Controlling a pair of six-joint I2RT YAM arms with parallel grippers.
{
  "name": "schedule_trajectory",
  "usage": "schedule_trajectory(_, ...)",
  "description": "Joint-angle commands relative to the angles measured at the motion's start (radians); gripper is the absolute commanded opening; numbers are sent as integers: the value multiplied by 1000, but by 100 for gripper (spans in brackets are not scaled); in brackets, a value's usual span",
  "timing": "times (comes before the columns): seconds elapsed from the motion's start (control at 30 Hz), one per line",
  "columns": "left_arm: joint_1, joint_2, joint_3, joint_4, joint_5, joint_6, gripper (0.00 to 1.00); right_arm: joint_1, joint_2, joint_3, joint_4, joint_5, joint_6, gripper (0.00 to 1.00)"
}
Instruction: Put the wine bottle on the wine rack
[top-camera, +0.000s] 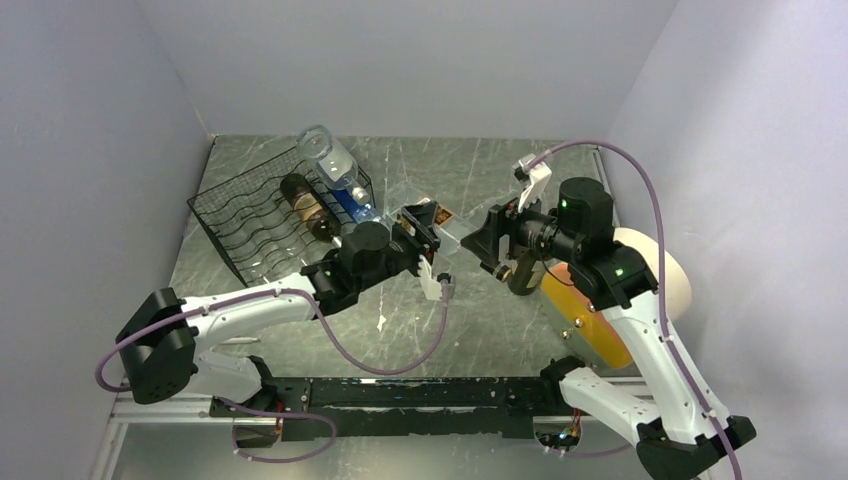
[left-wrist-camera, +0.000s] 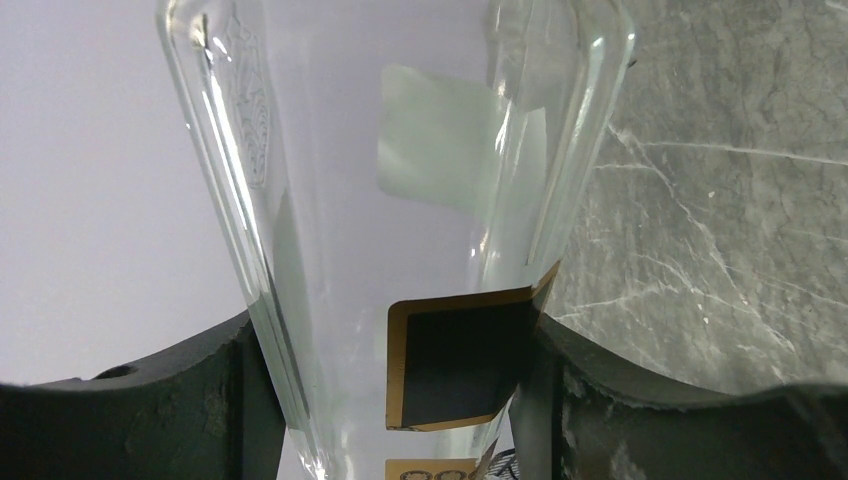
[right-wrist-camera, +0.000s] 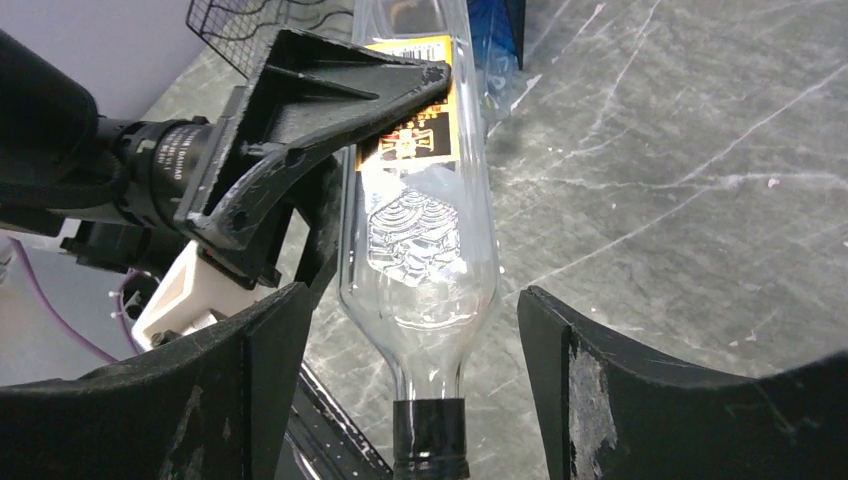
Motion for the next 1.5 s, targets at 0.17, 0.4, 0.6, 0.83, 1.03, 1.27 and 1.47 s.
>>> schedule_trajectory(0.17, -50, 11, 53, 201, -59, 103, 7, 27, -4, -122, 111, -1, 20, 80)
schedule_trajectory(0.4, -69, 28, 75, 150, -68, 91, 7, 47, 15, -185, 158, -19, 35, 80)
schedule_trajectory(0.6, -75, 17, 82, 107, -74, 57, 7, 104, 47, -230, 167, 39, 44, 78)
schedule_trajectory(0.83, -75, -17, 76, 98, -70, -22, 7, 170, 50, -250, 172, 98, 43, 85)
schedule_trajectory(1.03, -75, -36, 65, 89, -72, -49, 7, 192, 41, -250, 161, 147, 53, 79)
schedule_trajectory(1.27, -76, -53, 93, 23, -54, -122, 8, 209, 30, -238, 132, 176, 42, 44)
schedule_trajectory(1.47, -75, -93, 52, 54, -25, -213, 64, 209, -14, -209, 162, 244, 86, 0)
